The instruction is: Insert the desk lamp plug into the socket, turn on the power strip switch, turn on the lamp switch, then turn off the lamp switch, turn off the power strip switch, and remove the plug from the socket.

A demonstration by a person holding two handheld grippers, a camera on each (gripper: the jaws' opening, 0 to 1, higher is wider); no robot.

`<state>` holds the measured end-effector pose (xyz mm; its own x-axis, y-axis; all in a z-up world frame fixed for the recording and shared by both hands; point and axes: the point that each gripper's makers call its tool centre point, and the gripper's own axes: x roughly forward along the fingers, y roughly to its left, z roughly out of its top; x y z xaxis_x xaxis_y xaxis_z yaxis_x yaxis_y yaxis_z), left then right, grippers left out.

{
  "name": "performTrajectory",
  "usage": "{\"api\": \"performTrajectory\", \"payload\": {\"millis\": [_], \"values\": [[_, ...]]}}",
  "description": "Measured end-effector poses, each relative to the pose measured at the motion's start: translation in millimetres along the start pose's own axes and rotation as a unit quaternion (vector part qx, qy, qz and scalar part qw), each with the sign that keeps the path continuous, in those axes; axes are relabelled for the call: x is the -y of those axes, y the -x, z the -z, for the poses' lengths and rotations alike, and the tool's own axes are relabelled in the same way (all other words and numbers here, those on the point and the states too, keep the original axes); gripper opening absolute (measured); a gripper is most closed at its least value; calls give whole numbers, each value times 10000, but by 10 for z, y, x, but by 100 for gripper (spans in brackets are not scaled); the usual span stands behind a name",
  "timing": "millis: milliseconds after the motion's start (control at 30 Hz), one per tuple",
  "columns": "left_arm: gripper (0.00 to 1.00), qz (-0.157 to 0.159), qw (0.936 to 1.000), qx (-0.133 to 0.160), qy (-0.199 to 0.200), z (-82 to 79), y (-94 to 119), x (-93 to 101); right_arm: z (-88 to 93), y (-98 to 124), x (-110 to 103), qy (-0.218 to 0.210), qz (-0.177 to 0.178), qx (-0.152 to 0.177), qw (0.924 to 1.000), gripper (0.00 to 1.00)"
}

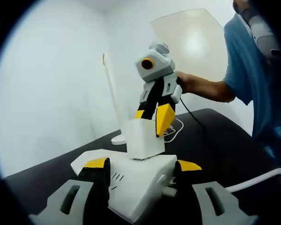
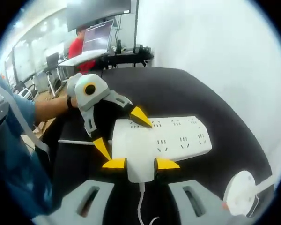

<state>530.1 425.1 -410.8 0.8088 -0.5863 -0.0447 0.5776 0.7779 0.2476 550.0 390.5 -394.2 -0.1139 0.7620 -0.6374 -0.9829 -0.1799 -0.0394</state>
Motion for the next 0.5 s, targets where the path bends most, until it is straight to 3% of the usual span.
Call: {"api": "performTrajectory", "payload": {"millis": [33, 167, 500], "values": [[53, 0, 10000, 1, -1, 1, 1, -3, -16, 6, 9, -50, 26, 197, 9998, 21], [53, 2, 10000, 1, -10, 3, 1, -6, -1, 19, -12, -72, 97, 374, 9992, 21], [53, 2, 10000, 15, -10, -24, -14, 36, -82, 5, -9, 89, 88, 254, 9996, 22]]}}
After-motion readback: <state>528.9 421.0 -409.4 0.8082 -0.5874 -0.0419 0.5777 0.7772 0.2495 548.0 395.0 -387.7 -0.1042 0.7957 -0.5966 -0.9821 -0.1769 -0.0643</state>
